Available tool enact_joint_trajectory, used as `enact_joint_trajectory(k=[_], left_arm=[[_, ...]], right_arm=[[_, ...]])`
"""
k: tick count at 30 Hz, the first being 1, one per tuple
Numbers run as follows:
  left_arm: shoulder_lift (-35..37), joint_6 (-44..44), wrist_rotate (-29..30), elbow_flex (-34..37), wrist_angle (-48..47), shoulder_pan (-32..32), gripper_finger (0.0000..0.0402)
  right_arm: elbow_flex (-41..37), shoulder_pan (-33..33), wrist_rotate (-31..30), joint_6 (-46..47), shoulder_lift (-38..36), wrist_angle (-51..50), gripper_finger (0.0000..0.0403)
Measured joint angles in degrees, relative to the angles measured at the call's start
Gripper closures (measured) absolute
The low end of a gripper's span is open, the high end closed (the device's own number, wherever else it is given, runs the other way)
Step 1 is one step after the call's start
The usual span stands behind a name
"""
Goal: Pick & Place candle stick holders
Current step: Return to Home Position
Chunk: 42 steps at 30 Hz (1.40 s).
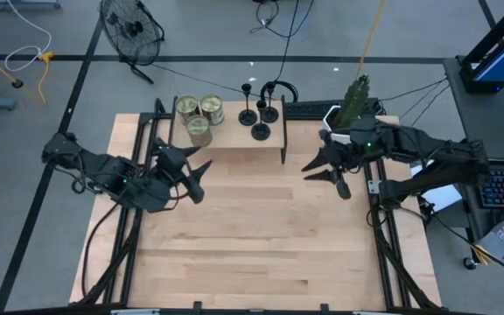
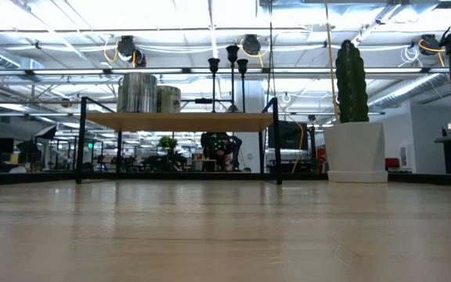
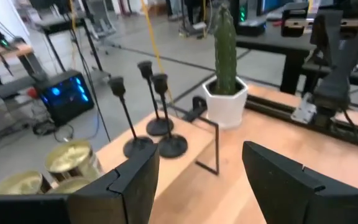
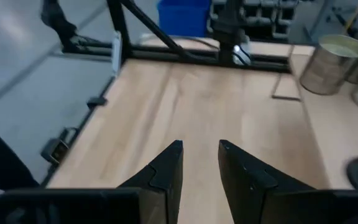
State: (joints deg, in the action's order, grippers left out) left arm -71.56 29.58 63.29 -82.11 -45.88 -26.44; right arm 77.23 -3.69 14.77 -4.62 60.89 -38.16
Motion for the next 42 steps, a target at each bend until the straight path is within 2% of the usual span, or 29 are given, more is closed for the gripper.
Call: enact_joint_trajectory(k=[3,6,9,14,18,22,24,27,32,34,42], left_arm=[[0.15,3.03,-1.8,1.07,-1.65,0.0,0.0165],[1.24,5.86,-4.07,5.38,-0.4,-0.24,0.0165],[3.7,6.78,-7.78,12.17,6.56,-0.26,0.0165],[8.29,2.77,-15.8,25.58,23.69,1.02,0.0165],[11.15,-3.7,-21.55,34.7,36.05,4.96,0.0165],[14.4,-7.59,-26.23,39.61,41.79,12.46,0.0165],[16.17,-10.75,-31.48,41.19,44.56,16.95,0.0165],[19.52,-14.88,-39.27,42.33,43.78,22.95,0.0165],[28.64,-15.96,-41.64,43.61,36.11,28.09,0.0165],[33.42,-15.11,-41.31,45.06,33.5,27.74,0.0165],[52.87,-14.26,-37.23,55.21,34.04,21.63,0.0165]], right_arm=[[-5.41,0.01,1.94,1.95,-2.33,6.57,0.0309],[-10.79,0.01,1.9,3.77,-4.86,12.37,0.0309],[-15.74,-0.02,1.9,4.99,-7.66,17.41,0.0309],[-22.81,-0.02,1.9,10.05,-12.2,21.67,0.0307],[-28.24,-0.02,1.92,13.9,-15.52,26.92,0.0309],[-33.15,-0.02,1.91,14.21,-18.8,31.42,0.0308],[-34.89,-0.02,1.97,14.91,-20.38,32.4,0.0308],[-36.56,-0.02,2.01,16.92,-22.74,33.1,0.0309],[-37.33,-0.02,1.99,17.44,-26.72,32.42,0.031],[-37.33,-0.02,1.97,17.46,-28.38,31.35,0.031],[-37.33,-0.02,1.77,16.93,-34.39,28.34,0.031]])
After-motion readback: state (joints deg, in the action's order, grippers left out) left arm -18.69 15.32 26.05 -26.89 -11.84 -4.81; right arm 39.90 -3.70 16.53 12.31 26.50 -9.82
